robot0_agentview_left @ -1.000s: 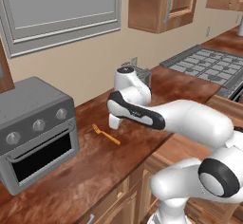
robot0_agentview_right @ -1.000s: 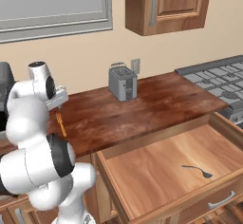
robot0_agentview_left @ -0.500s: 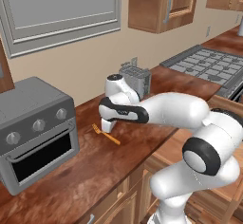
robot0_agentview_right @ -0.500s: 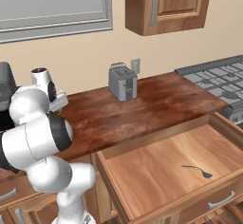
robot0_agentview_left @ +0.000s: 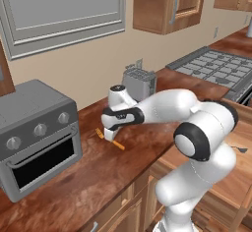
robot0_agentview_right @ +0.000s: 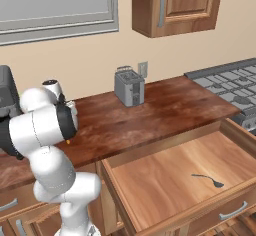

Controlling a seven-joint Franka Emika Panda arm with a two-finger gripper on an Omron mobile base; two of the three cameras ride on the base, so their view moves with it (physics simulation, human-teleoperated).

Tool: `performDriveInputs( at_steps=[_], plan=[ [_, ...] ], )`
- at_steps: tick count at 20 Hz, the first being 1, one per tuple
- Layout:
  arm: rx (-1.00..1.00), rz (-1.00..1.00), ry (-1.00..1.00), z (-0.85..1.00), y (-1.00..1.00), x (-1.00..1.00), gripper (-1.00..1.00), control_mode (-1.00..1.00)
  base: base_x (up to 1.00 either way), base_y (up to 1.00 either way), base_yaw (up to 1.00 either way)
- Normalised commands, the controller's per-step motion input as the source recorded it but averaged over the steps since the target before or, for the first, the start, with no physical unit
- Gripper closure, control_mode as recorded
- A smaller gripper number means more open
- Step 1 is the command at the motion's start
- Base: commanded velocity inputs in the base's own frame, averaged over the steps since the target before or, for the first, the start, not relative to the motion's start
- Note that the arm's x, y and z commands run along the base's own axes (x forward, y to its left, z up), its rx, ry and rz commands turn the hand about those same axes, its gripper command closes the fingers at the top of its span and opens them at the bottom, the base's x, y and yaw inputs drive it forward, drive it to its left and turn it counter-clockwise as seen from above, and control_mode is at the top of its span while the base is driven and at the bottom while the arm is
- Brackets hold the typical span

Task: Organize the utensils by type. Pick up the wooden spoons from the counter and place them in the open cabinet. Then pick up the metallic utensils from the counter and place them in the open drawer.

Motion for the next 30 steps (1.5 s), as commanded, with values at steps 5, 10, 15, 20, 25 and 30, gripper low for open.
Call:
performDriveInputs(
  at_steps=[5,10,15,20,25,30],
  plan=[
    [0.03,-0.02,0.00,-0.50,0.00,0.21,-1.00,-1.00,0.00,0.00,0.00],
    [0.03,-0.04,0.00,-0.41,0.03,0.21,-1.00,-1.00,0.00,0.00,0.00],
    [0.00,-0.04,0.00,-0.28,0.23,0.13,-1.00,-1.00,0.00,0.00,0.00],
    [0.00,-0.05,0.00,-0.27,0.30,0.12,-1.00,-1.00,0.00,0.00,0.00],
    [0.00,-0.03,0.00,-0.35,0.04,0.27,-1.00,-1.00,0.00,0.00,0.00],
    [0.00,-0.04,0.00,-0.43,0.00,0.29,-1.00,-1.00,0.00,0.00,0.00]
  ],
)
